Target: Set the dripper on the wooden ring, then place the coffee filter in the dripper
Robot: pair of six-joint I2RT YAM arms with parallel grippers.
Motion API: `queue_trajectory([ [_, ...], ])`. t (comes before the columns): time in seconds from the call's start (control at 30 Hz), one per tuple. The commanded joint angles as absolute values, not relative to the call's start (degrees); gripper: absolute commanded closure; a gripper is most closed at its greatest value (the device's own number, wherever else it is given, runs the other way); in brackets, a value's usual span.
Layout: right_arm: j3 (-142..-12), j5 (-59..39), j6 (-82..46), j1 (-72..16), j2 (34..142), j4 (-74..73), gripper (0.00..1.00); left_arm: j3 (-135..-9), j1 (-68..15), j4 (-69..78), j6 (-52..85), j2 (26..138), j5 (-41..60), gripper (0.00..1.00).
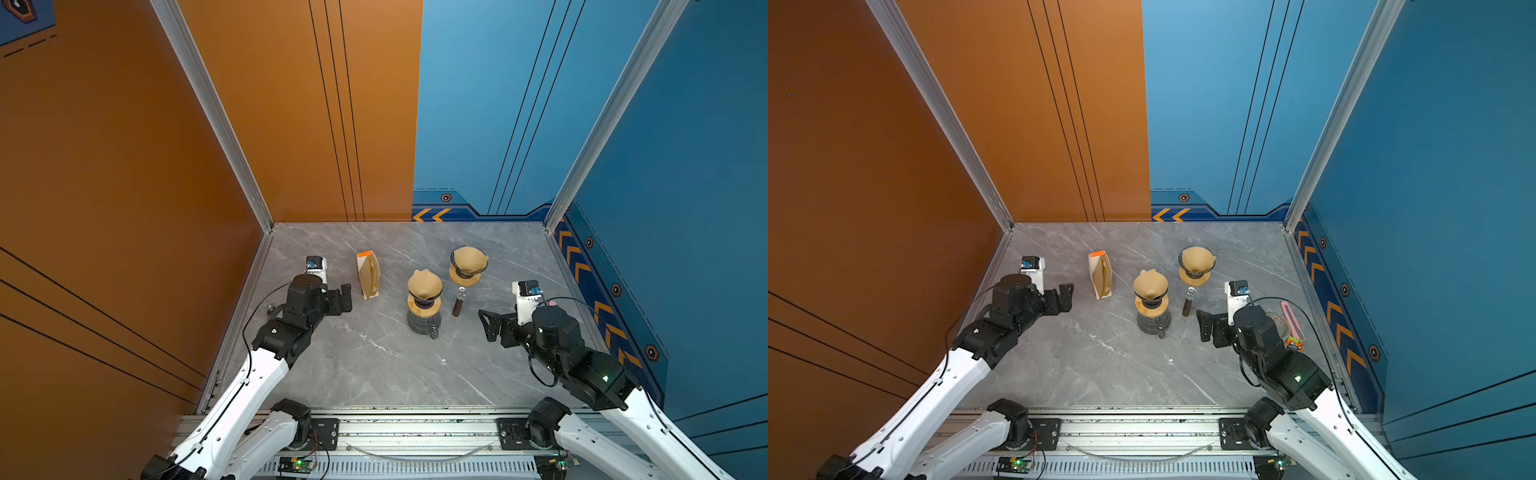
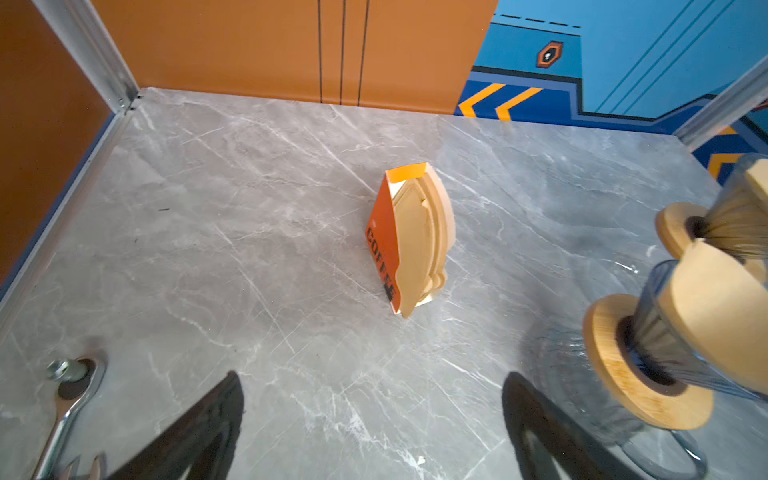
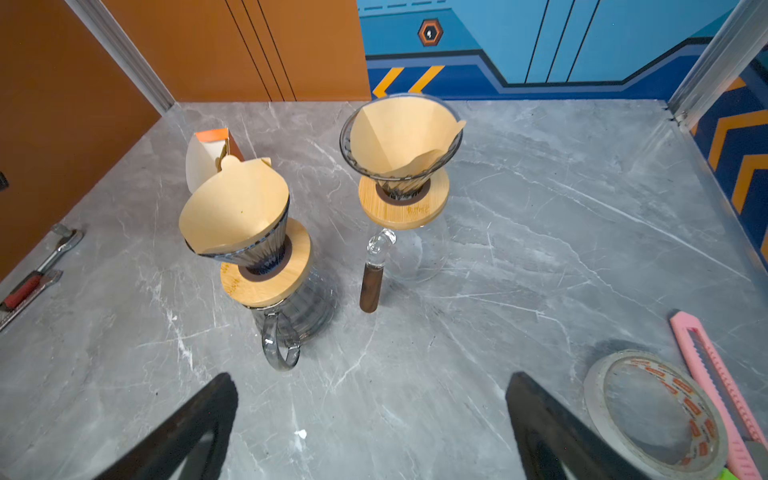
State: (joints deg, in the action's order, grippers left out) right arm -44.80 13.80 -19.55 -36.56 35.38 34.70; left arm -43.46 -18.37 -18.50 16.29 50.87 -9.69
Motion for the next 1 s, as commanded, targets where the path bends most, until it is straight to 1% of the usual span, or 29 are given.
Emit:
queue_trajectory([
  [0.0,-43.9,15.5,-20.7,-35.6,35.6,32.9,0.0,-41.5,-17.8,-14.3,17.5,50.3,-13.8,0.02],
  [0.1,-43.6,15.2,-21.4,-34.9,36.1,32.9,0.0,-41.3,-17.5,-15.2,16.6,50.7,-16.3,0.02],
  [0.23,-42.4,17.0,-21.4,-34.1,35.7,31.7,0.0,-36.2,-16.2,-8.6,16.7,48.7,-17.5,0.02],
  [0.4,-38.2,19.6,-21.1,-32.6,34.1,27.4,0.0,-32.4,-14.8,-8.1,15.8,47.5,-22.2,0.02],
  [0.6,-34.9,19.5,-22.2,-31.0,31.1,24.8,0.0,-23.8,-13.3,3.8,11.1,46.5,-22.0,0.02],
  [0.77,-34.1,20.1,-22.5,-29.9,32.5,25.1,0.0,-21.2,-13.1,10.8,7.3,50.5,-27.6,0.02],
  [0.97,-33.1,21.0,-22.7,-29.3,34.7,23.6,0.0,-20.4,-13.0,23.5,2.6,58.8,-28.2,0.02],
])
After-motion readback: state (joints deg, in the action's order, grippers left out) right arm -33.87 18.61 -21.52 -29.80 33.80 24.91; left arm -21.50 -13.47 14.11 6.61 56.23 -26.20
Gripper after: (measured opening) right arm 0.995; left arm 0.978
